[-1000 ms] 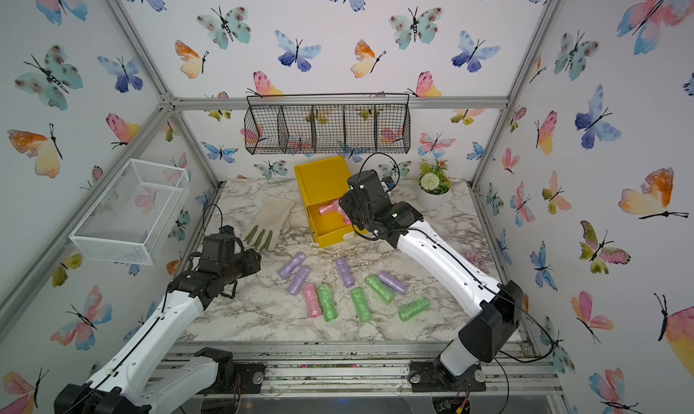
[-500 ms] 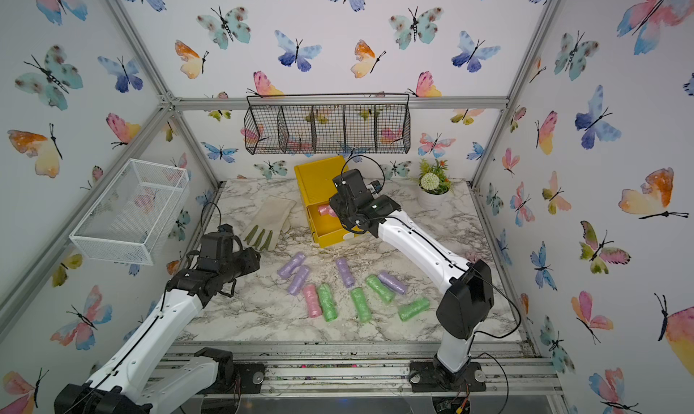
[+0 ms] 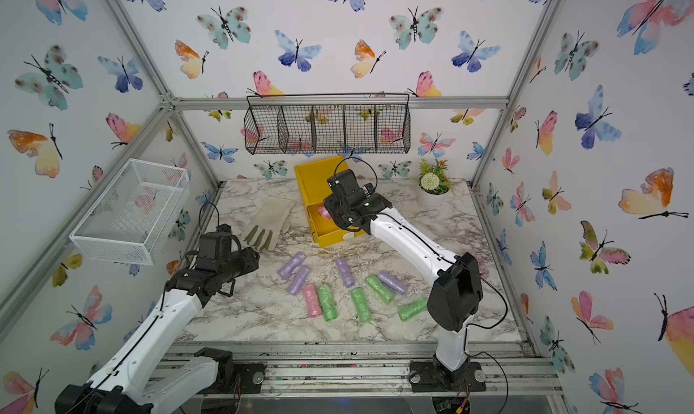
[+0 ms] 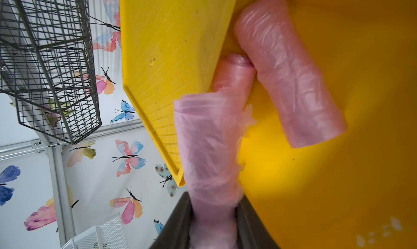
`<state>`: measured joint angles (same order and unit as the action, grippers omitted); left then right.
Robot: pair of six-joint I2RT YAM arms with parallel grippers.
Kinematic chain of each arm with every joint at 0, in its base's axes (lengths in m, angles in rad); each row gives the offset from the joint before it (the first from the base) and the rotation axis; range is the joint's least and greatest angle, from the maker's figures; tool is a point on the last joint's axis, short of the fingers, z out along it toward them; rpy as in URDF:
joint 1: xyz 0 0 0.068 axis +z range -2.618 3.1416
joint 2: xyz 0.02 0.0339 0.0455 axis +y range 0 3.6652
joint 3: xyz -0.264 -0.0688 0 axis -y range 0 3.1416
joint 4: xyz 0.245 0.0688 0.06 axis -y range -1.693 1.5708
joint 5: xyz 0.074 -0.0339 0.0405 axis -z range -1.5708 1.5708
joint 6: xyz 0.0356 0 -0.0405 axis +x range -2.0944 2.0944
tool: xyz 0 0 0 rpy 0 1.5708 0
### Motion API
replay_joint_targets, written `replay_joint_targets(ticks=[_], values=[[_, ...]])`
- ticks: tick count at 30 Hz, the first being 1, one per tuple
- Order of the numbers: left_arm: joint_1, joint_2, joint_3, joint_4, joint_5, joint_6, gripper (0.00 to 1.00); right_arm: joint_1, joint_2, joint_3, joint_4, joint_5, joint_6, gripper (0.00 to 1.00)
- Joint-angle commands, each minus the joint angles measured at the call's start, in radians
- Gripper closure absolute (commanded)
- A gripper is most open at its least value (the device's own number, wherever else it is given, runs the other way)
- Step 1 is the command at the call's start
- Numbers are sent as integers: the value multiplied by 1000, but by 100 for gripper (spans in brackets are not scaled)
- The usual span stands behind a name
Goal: Sort the rolls of trash bags by color and place them into the drawer
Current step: Place the roll of trash bags in the drawer.
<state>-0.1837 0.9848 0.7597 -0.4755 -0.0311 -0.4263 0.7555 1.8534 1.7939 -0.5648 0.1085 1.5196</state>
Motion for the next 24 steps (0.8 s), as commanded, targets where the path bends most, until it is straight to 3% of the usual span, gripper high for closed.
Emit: replay_joint_targets(ticks=[1, 11, 24], values=[[8, 0, 15, -5, 19, 11, 50, 7, 20, 22, -8, -15, 17, 67], [16, -3, 15, -6, 23, 14, 50, 10, 37, 11, -1, -21, 31, 68], [18, -10, 13, -8, 26, 16, 49, 36, -55, -65, 47, 0, 76, 72]])
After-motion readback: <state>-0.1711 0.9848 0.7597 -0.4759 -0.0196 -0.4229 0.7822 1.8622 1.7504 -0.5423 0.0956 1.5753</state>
